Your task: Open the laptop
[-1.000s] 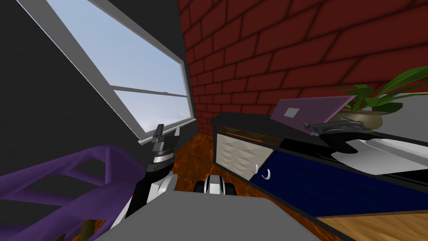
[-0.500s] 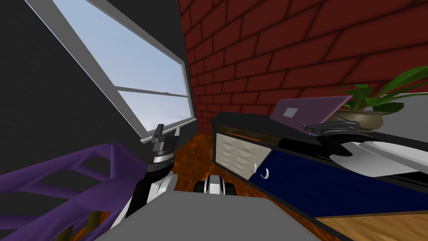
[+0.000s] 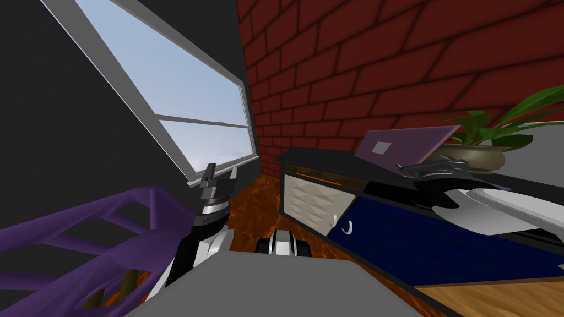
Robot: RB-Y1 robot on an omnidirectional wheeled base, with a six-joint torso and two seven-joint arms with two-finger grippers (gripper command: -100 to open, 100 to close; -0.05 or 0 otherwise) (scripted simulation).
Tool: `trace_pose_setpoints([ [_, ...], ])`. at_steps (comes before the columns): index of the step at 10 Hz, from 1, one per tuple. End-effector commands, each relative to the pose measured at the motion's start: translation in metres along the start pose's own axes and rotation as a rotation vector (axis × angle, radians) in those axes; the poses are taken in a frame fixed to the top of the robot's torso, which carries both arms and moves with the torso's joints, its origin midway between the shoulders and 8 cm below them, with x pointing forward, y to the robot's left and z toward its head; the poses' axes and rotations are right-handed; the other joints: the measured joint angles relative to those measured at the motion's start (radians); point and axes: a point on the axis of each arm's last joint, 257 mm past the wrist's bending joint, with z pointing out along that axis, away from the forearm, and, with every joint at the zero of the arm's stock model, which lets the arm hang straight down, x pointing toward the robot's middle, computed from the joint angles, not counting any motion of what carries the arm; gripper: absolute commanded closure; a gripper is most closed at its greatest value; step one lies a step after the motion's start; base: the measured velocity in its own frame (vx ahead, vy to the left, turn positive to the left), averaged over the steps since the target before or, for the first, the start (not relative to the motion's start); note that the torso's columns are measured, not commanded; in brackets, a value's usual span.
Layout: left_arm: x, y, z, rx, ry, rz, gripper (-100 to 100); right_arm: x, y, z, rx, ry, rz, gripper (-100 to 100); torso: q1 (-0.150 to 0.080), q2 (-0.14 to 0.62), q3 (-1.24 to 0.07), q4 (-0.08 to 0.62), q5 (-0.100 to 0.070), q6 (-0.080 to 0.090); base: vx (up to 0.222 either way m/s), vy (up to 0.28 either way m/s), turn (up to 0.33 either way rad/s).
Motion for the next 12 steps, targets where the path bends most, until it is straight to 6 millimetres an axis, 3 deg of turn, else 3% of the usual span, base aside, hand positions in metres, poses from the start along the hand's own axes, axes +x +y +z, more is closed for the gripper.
trace_pose_setpoints([
  [1,0.0,0.0,0.0,0.0,0.0,0.0,0,-0.003,-0.002,0.003,-0.001,0.0,0.001,-100,-0.002,-0.003,-0.002,-0.001,0.0,0.0,0.038,-0.035,0.002],
  [2,0.0,0.0,0.0,0.0,0.0,0.0,0,-0.003,-0.003,0.003,0.0,0.0,0.001,100,-0.001,-0.002,-0.001,-0.001,-0.001,0.0,0.006,-0.008,-0.014],
  [12,0.0,0.0,0.0,0.0,0.0,0.0,0,0.013,-0.014,0.025,-0.033,0.108,0.207,100,-0.004,0.0,0.0,0.0,-0.001,0.001,-0.026,-0.002,0.02],
])
